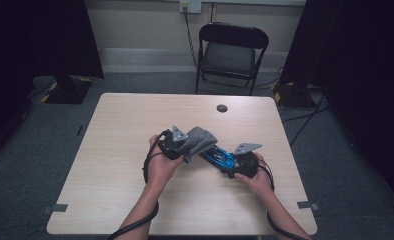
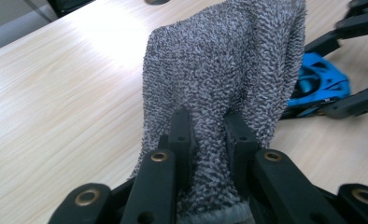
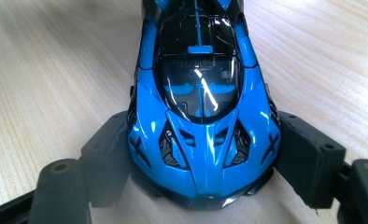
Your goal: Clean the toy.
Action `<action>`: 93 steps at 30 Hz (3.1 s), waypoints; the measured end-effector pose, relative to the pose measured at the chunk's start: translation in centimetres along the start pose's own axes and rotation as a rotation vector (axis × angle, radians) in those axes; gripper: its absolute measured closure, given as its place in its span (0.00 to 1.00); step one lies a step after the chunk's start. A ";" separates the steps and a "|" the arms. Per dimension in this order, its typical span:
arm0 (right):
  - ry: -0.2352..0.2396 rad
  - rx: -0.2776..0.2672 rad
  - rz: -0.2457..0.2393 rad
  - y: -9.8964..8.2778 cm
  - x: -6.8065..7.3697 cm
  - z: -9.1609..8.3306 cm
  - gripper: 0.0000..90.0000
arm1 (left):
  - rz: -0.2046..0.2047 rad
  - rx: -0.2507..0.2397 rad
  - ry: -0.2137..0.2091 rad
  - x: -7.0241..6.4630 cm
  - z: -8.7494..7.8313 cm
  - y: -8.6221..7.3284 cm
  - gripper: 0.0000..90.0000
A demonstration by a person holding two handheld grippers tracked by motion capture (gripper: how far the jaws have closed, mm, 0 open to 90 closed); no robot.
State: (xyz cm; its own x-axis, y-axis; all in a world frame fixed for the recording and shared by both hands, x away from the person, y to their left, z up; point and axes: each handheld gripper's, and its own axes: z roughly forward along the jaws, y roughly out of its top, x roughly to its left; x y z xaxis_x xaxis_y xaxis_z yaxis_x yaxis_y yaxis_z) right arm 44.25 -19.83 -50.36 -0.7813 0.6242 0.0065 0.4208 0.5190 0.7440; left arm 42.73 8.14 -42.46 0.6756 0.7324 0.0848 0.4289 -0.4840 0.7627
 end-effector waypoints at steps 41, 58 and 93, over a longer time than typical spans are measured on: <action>0.000 -0.002 -0.002 0.0 0.0 0.0 0.28 | 0.172 0.100 -0.153 -6.8 5.3 0.5 0.84; 0.000 -0.001 -0.002 0.0 0.0 0.0 0.28 | 0.157 0.111 -0.086 -5.0 4.8 0.4 0.84; 0.001 0.000 -0.002 0.0 0.0 0.0 0.28 | 0.031 0.110 0.046 -0.1 4.2 -0.1 0.84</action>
State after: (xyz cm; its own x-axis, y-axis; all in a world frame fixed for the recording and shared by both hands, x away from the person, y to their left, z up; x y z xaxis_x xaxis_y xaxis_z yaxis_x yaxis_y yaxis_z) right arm 44.26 -19.83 -50.37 -0.7825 0.6226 0.0059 0.4195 0.5203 0.7438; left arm 45.12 6.07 -45.20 0.6623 0.7363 0.1382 0.4736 -0.5545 0.6843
